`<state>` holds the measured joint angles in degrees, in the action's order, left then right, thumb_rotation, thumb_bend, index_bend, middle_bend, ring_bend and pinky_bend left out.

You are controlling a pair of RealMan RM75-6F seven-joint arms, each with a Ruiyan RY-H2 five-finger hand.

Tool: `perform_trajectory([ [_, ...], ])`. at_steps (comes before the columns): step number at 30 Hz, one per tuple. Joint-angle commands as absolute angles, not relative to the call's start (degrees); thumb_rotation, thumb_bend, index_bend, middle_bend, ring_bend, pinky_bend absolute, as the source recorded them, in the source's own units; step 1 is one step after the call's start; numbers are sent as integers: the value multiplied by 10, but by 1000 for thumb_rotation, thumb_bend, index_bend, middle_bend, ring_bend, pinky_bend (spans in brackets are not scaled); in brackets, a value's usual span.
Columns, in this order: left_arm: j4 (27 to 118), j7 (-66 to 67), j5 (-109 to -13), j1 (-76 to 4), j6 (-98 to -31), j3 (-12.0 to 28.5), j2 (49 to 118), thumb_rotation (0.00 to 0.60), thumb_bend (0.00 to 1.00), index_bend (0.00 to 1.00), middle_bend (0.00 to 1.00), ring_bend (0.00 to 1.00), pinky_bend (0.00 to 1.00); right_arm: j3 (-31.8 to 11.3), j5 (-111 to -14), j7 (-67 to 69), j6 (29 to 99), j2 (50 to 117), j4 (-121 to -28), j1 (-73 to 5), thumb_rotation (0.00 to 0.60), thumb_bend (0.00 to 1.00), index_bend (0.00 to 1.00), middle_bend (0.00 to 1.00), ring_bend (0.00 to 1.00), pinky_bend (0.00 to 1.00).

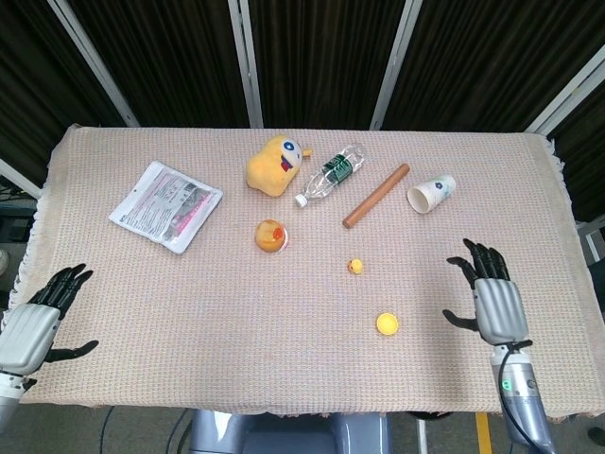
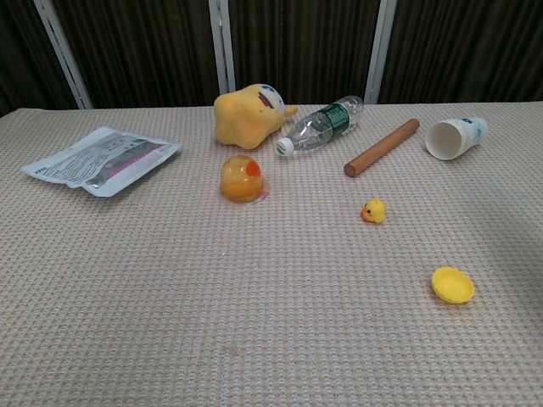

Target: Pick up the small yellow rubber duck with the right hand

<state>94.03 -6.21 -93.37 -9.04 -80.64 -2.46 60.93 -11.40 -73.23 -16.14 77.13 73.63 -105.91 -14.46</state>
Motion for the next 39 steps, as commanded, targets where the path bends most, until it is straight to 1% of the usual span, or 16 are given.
perform_trajectory([
  [1,940,-67,-942,-93,-807,-26,609,600,0,0,0,0,247,-141,-691,-205,746,785,-1060,-183,600,1,262,46,0,0],
  [11,936,-84,-978,-99,-822,-32,609,600,0,0,0,0,248,-164,-616,-306,716,895,-1014,-257,600,54,277,13,0,0],
  [17,933,-107,-989,-98,-831,-37,608,600,0,0,0,0,251,-175,-577,-352,704,943,-981,-296,600,69,278,0,0,0],
  [28,930,-117,-1013,-104,-841,-43,602,600,0,0,0,0,257,-188,-542,-366,666,982,-905,-347,600,86,281,0,0,0],
  [39,935,-128,-1019,-109,-840,-46,597,600,0,0,0,0,264,-184,-525,-328,628,1000,-831,-366,600,102,285,0,0,0],
])
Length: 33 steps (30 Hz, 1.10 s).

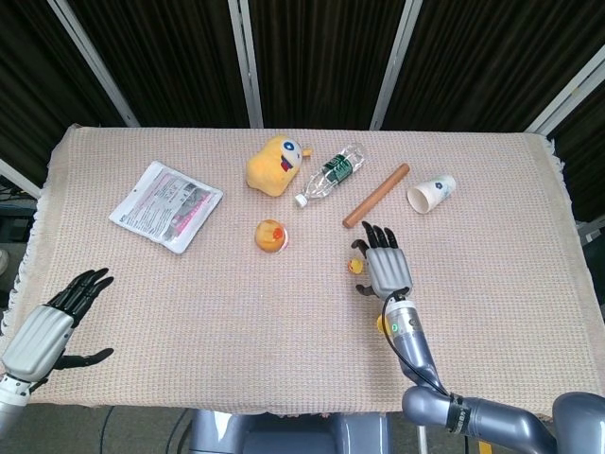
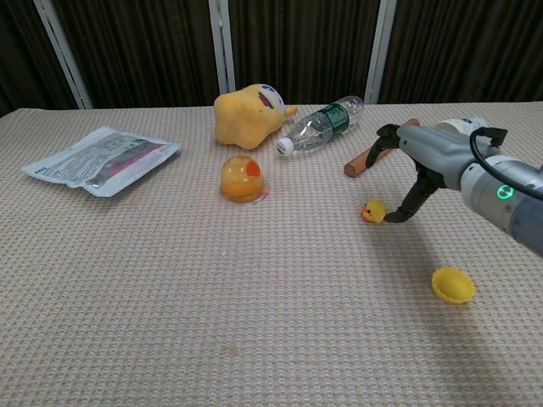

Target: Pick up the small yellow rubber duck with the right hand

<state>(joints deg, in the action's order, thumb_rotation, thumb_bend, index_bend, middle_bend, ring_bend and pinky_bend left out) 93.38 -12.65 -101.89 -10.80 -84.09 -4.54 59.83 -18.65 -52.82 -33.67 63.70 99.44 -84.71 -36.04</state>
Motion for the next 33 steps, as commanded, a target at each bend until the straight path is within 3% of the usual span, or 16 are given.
perform_trajectory([
  [1,935,-128,-1020,-109,-840,-46,597,600,0,0,0,0,265,-184,-523,-325,624,1002,-824,-368,600,103,286,0,0,0],
  [33,936,-171,-1022,-123,-829,-57,590,600,0,0,0,0,269,-186,-497,-275,553,1048,-682,-421,600,160,377,0,0,0],
])
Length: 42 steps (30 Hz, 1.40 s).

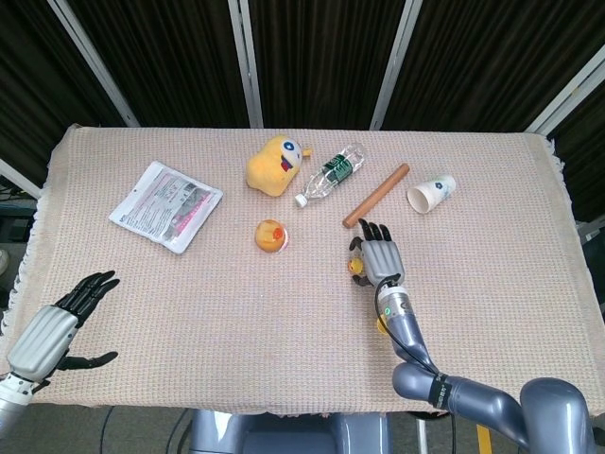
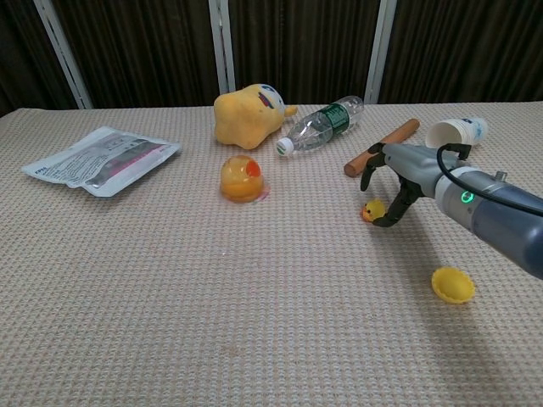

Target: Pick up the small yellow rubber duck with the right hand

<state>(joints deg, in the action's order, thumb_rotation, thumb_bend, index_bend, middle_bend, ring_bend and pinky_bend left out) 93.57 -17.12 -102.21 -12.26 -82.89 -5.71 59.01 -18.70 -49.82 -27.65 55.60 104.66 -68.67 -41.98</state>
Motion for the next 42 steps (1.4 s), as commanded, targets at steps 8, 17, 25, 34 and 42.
perform_trajectory([
  [8,937,-178,-1019,-124,-826,-59,589,600,0,0,0,0,269,-184,-498,-261,547,1050,-667,-424,600,161,428,0,0,0],
  [17,937,-181,-1018,-126,-824,-60,589,600,0,0,0,0,269,-182,-502,-256,552,1049,-665,-425,600,162,457,0,0,0],
  [25,936,-184,-1017,-127,-826,-60,589,600,0,0,0,0,269,-182,-500,-252,556,1049,-668,-424,600,161,477,0,0,0],
  [34,936,-184,-1017,-128,-827,-60,589,600,0,0,0,0,269,-178,-496,-252,553,1049,-668,-424,600,163,513,0,0,0],
  [42,936,-186,-1017,-129,-827,-60,589,600,0,0,0,0,270,-174,-493,-258,554,1051,-666,-425,600,192,527,0,0,0],
])
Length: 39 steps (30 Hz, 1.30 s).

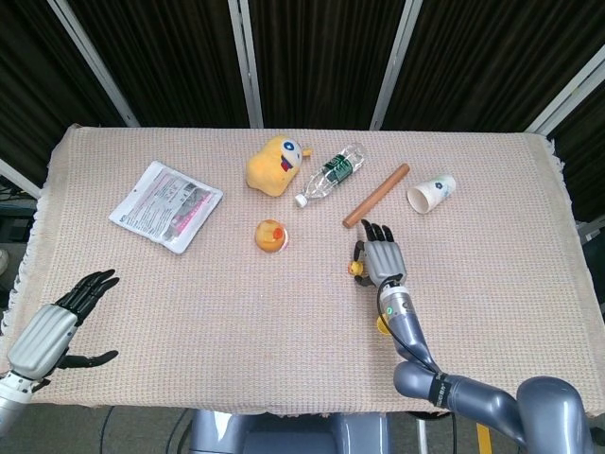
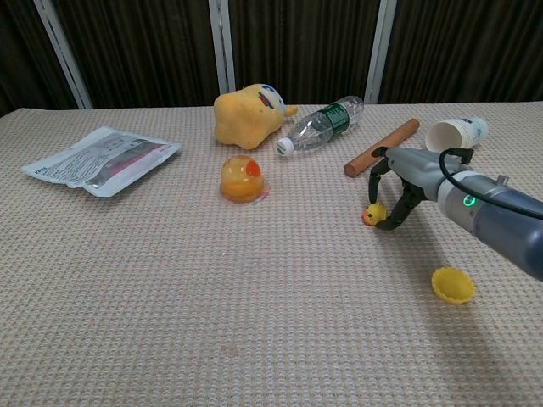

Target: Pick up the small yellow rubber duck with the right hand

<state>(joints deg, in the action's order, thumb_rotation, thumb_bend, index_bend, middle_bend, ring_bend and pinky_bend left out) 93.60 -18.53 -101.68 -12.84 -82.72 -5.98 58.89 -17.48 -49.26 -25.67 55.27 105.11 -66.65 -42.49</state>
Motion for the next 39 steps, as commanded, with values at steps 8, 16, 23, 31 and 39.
perform_trajectory([
  [8,936,-189,-1018,-129,-828,-61,589,600,0,2,0,0,271,-174,-502,-258,566,1043,-673,-423,600,195,535,0,0,0],
  [16,935,-189,-1021,-130,-830,-62,589,600,0,4,0,0,274,-170,-540,-248,604,978,-746,-399,600,195,539,0,0,0],
  [23,937,-200,-1012,-127,-833,-60,586,600,0,15,0,0,277,-142,-554,-259,659,925,-828,-351,600,195,542,0,0,0],
  [31,934,-162,-1023,-122,-852,-55,590,600,0,15,0,0,277,-97,-585,-272,726,889,-910,-297,600,194,542,0,0,0],
  [39,936,-130,-1017,-118,-851,-52,594,600,0,15,0,0,276,-76,-621,-289,786,869,-994,-264,600,195,541,0,0,0],
])
